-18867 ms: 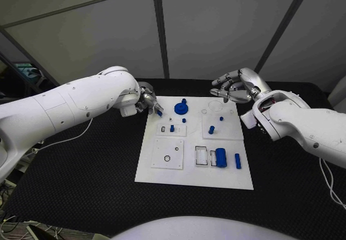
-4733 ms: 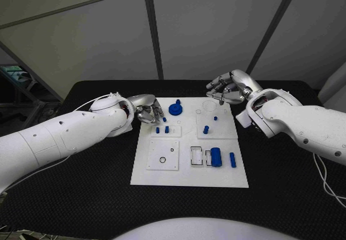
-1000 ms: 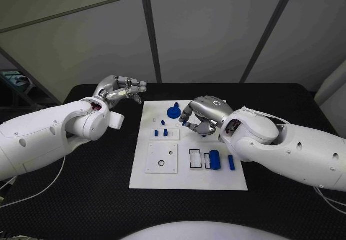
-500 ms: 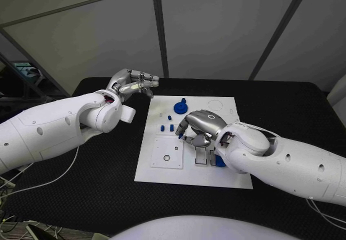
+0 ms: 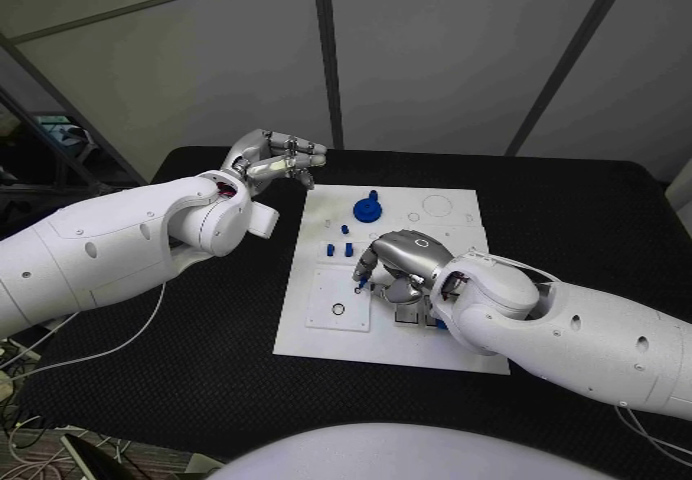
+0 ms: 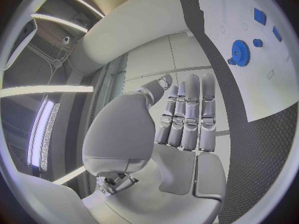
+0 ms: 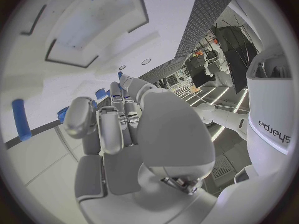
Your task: Assemble the parts on the task board
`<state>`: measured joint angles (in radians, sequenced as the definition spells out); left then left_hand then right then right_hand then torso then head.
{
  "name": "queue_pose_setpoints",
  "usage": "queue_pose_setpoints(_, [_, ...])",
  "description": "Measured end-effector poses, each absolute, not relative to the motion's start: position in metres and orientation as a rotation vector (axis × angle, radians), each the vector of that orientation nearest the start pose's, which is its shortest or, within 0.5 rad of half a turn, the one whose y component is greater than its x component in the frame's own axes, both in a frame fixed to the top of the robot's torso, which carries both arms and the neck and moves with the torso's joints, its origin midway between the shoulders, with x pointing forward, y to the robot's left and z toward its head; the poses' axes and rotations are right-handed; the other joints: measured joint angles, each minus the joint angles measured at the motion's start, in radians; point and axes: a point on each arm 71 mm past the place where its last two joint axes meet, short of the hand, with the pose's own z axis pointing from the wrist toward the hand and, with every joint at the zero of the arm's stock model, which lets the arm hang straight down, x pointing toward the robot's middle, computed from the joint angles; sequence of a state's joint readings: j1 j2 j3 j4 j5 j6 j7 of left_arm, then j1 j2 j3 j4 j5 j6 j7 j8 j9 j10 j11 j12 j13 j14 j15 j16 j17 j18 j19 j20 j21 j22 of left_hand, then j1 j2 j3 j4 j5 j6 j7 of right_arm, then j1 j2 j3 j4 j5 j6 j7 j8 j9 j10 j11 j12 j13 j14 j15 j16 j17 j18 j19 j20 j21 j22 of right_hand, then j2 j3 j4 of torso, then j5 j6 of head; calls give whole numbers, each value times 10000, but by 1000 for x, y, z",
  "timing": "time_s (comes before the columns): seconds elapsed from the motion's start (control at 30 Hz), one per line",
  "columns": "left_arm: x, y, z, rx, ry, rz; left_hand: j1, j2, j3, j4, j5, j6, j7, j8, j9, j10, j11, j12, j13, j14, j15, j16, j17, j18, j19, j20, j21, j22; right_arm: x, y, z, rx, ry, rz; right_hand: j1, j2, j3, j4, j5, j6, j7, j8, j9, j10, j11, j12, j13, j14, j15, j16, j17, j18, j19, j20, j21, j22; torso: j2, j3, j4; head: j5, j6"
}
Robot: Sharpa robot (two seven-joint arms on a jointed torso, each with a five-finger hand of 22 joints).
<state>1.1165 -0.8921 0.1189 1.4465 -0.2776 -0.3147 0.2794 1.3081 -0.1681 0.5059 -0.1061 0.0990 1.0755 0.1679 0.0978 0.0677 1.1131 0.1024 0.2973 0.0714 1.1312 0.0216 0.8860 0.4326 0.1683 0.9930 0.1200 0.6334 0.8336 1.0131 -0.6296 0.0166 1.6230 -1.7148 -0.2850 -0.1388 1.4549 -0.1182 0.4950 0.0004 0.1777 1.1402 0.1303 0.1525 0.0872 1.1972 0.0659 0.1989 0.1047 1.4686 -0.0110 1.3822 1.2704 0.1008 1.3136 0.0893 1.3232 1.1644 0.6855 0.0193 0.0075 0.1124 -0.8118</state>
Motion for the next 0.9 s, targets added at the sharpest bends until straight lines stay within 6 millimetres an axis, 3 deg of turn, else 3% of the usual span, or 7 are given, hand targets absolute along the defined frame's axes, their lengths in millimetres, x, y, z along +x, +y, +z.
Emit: queue_pose_setpoints(0.9, [507,258,-169,-9614,14240,-13609,0,0,0,0,0,0,0,0,0,0,0,0,0,0,0,-38,-27,-1,-36,36,0,-8,415,-54,-234,-4625,16649,8713,1,-3,-2,2,-22,21,22,-59,-7,-2,2,-38,-3,0,0,0,9,1,0,0,0,-2,3,-6,11,66,-112])
